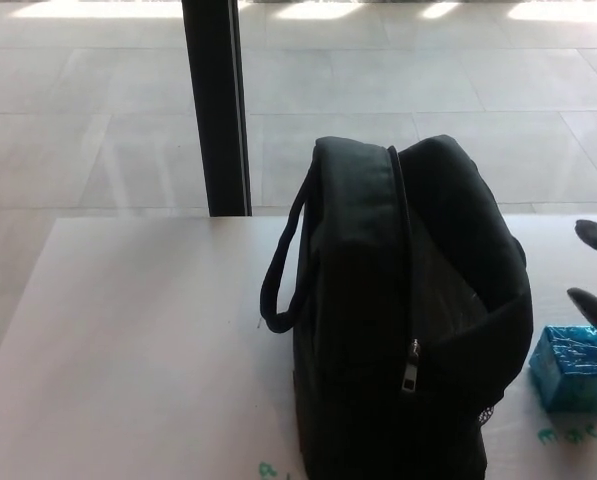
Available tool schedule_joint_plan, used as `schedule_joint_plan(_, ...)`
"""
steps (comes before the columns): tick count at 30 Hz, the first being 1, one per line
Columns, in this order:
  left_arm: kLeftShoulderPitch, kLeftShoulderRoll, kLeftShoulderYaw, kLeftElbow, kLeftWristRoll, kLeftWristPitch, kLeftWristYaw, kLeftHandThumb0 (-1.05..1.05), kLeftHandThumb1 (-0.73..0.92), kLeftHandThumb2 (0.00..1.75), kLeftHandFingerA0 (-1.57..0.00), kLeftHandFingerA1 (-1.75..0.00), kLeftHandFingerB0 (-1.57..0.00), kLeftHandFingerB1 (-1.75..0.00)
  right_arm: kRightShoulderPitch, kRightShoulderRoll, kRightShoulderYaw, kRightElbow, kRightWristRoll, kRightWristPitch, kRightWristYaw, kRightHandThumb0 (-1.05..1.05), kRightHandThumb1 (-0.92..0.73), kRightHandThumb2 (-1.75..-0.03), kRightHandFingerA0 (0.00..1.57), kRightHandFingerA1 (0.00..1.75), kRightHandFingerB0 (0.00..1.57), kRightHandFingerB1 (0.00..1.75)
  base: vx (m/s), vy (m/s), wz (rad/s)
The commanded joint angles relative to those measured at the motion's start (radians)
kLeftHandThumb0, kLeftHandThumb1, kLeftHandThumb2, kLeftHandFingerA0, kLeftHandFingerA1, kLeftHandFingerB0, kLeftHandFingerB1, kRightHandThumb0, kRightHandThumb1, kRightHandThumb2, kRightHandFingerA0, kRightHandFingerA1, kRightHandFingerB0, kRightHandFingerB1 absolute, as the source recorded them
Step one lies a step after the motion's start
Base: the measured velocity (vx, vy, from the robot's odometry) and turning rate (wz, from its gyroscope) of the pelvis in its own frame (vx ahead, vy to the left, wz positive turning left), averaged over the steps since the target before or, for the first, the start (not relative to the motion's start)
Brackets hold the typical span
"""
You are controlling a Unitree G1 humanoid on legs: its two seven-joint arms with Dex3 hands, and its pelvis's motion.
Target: The robot uses its right hand to pick up the cube kept on the middle of the desk and put it inside the bag next to it
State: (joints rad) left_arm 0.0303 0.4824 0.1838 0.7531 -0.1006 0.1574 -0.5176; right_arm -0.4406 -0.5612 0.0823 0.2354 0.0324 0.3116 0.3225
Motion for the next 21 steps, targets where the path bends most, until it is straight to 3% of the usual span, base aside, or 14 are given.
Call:
schedule_joint_plan(1, 0.010, 0.018, 0.007, 0.000, -0.006, 0.014, -0.003, -0.74, 0.69, 0.59, -0.30, -0.51, -0.22, -0.37, -0.023, 0.022, 0.018, 0.067, -0.086, -0.055, -0.047, -1.02, -0.63, -1.00, 0.00, 0.09, 0.00, 0.00, 0.00, 0.000, 0.00)
schedule_joint_plan(8, 0.014, 0.021, 0.005, -0.006, -0.006, 0.005, -0.013, -0.72, 0.69, 0.60, -0.28, -0.50, -0.21, -0.38, -0.044, -0.014, 0.091, 0.145, -0.199, -0.095, -0.059, -1.02, -0.63, -1.01, 0.00, 0.10, 0.00, 0.00, 0.00, 0.000, 0.00)
schedule_joint_plan(9, 0.014, 0.022, 0.005, -0.003, -0.005, 0.002, -0.015, -0.76, 0.54, 0.85, -0.23, -0.54, -0.18, -0.46, -0.048, -0.014, 0.100, 0.167, -0.211, -0.097, -0.065, -1.01, -0.62, -0.99, 0.00, 0.10, 0.00, 0.00, 0.00, 0.000, 0.00)
schedule_joint_plan(11, 0.018, 0.020, 0.011, -0.013, -0.013, 0.009, -0.016, -0.75, 0.54, 0.85, -0.23, -0.55, -0.18, -0.47, -0.056, -0.011, 0.108, 0.198, -0.226, -0.107, -0.072, -0.96, -0.58, -0.99, 0.00, 0.16, 0.00, 0.06, 0.00, 0.000, 0.00)
schedule_joint_plan(12, 0.014, 0.020, 0.008, -0.017, -0.008, 0.019, -0.012, -0.74, 0.69, 0.59, -0.29, -0.50, -0.22, -0.37, -0.060, -0.011, 0.111, 0.203, -0.235, -0.096, -0.076, -0.98, -0.56, -0.88, 0.00, 0.00, 0.00, 0.04, 0.00, 0.000, 0.00)
schedule_joint_plan(13, 0.013, 0.019, 0.013, -0.015, -0.013, 0.023, -0.012, -0.75, 0.52, 0.87, -0.25, -0.56, -0.18, -0.47, -0.062, -0.008, 0.117, 0.223, -0.244, -0.104, -0.083, -0.90, -0.51, -0.84, 0.00, 0.00, 0.00, 0.10, 0.00, 0.000, 0.00)
schedule_joint_plan(14, 0.009, 0.018, 0.017, -0.015, -0.018, 0.034, -0.012, -0.73, 0.68, 0.59, -0.29, -0.52, -0.22, -0.37, -0.065, -0.005, 0.122, 0.237, -0.254, -0.105, -0.088, -0.96, -0.55, -0.87, 0.00, 0.00, 0.00, 0.05, 0.00, 0.000, 0.00)
schedule_joint_plan(15, 0.007, 0.020, 0.014, -0.011, -0.011, 0.026, -0.011, -0.74, 0.68, 0.59, -0.29, -0.51, -0.22, -0.38, -0.059, -0.006, 0.154, 0.247, -0.288, -0.090, -0.087, -0.97, -0.57, -0.95, 0.00, 0.13, 0.00, 0.06, 0.00, 0.000, 0.00)
schedule_joint_plan(18, 0.004, 0.021, 0.013, -0.018, -0.011, 0.032, -0.014, -0.74, 0.68, 0.59, -0.30, -0.51, -0.22, -0.37, -0.048, -0.003, 0.176, 0.251, -0.307, -0.088, -0.085, -0.97, -0.57, -0.94, 0.00, 0.12, 0.00, 0.05, 0.00, 0.000, 0.00)
schedule_joint_plan(19, 0.002, 0.021, 0.014, -0.014, -0.013, 0.030, -0.020, -0.76, 0.53, 0.85, -0.23, -0.55, -0.17, -0.46, -0.046, 0.001, 0.182, 0.252, -0.313, -0.089, -0.089, -0.98, -0.57, -0.93, 0.00, 0.09, 0.02, 0.03, 0.00, 0.000, 0.00)
schedule_joint_plan(20, -0.007, 0.019, 0.016, -0.006, -0.017, 0.035, -0.023, -0.73, 0.68, 0.59, -0.27, -0.51, -0.19, -0.37, -0.044, 0.008, 0.198, 0.246, -0.328, -0.092, -0.092, -0.99, -0.57, -0.93, 0.00, 0.09, 0.02, 0.04, 0.00, 0.000, 0.00)
schedule_joint_plan(21, -0.011, 0.018, 0.017, -0.003, -0.018, 0.038, -0.023, -0.73, 0.68, 0.59, -0.27, -0.51, -0.19, -0.37, -0.043, 0.010, 0.203, 0.243, -0.334, -0.093, -0.093, -0.99, -0.57, -0.93, 0.00, 0.09, 0.02, 0.04, 0.00, 0.000, 0.00)
